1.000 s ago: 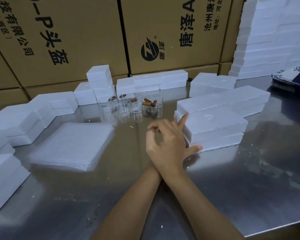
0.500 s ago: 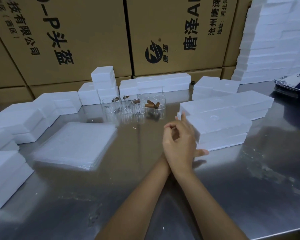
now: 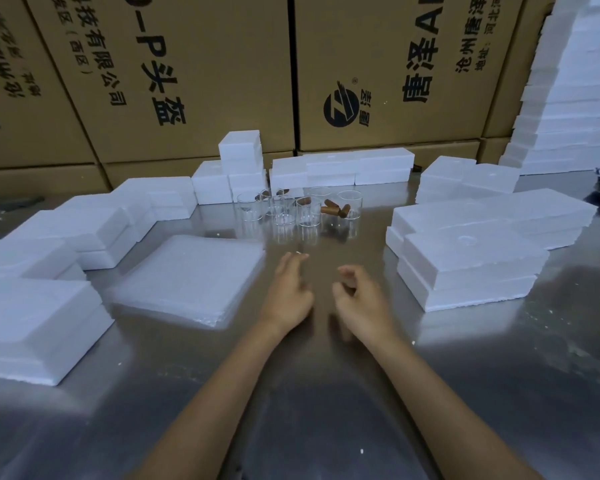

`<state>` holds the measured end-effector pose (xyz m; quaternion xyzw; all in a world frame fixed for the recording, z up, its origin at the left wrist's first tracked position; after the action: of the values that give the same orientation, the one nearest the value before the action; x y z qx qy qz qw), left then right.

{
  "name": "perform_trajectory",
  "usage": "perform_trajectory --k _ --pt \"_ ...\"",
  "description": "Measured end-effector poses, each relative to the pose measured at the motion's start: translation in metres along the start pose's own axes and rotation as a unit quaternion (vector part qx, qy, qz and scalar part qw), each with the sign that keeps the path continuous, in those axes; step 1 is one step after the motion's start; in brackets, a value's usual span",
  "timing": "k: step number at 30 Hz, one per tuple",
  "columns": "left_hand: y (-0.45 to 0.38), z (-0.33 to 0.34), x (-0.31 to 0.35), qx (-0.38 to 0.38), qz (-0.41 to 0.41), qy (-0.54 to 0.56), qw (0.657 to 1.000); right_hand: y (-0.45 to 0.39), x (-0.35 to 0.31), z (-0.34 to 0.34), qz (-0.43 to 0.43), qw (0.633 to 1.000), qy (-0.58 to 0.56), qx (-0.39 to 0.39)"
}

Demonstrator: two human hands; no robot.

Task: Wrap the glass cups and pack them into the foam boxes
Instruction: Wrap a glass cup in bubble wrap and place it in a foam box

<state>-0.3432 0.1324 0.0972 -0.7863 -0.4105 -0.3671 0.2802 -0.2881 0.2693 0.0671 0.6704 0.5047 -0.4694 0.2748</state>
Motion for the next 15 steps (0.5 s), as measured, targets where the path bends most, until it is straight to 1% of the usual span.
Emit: perform_trajectory --k 1,3,5,8,10,12,13,15 --pt "-0.003 -0.006 -0.009 0.018 -0.036 0.015 0.999 -0.008 0.003 0.002 0.013 1.000 0.005 -0.004" --pt "-0.004 -0.019 -0.020 0.074 -0.093 0.061 0.991 -0.027 0.003 -0.001 0.032 0.999 -0.011 0.018" --pt "-0.004 -0.026 -0.022 0.107 -0.110 0.077 0.985 -0.049 0.002 -0.006 0.054 0.997 -0.022 0.043" --pt "-0.006 -0.024 -0.020 0.100 -0.096 0.073 0.988 -0.081 0.002 -0.014 0.071 0.992 -0.020 0.099" --pt "-0.010 -0.025 -0.025 0.090 -0.088 0.096 0.987 -0.097 0.002 -0.019 0.068 0.986 -0.016 0.150" --pt "-0.016 -0.029 -0.032 0.079 -0.095 0.134 0.983 -0.116 0.002 -0.020 0.063 0.982 0.005 0.179" --pt "-0.018 -0.030 -0.038 0.079 -0.096 0.157 0.980 -0.126 0.001 -0.019 0.053 0.983 0.025 0.173" --pt "-0.023 -0.032 -0.046 0.086 -0.093 0.177 0.976 -0.147 -0.001 -0.013 0.028 0.989 0.065 0.128"
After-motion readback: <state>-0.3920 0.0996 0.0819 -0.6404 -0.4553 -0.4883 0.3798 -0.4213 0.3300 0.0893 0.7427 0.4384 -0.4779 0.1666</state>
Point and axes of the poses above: each hand's wrist, its own y-axis away from the middle knuckle, its own z-axis out of the palm, x = y × z, the point moved 7 cm from there along -y, towards the middle knuckle, and after that the axes turned 10 degrees about -x, right-handed, at the moved point
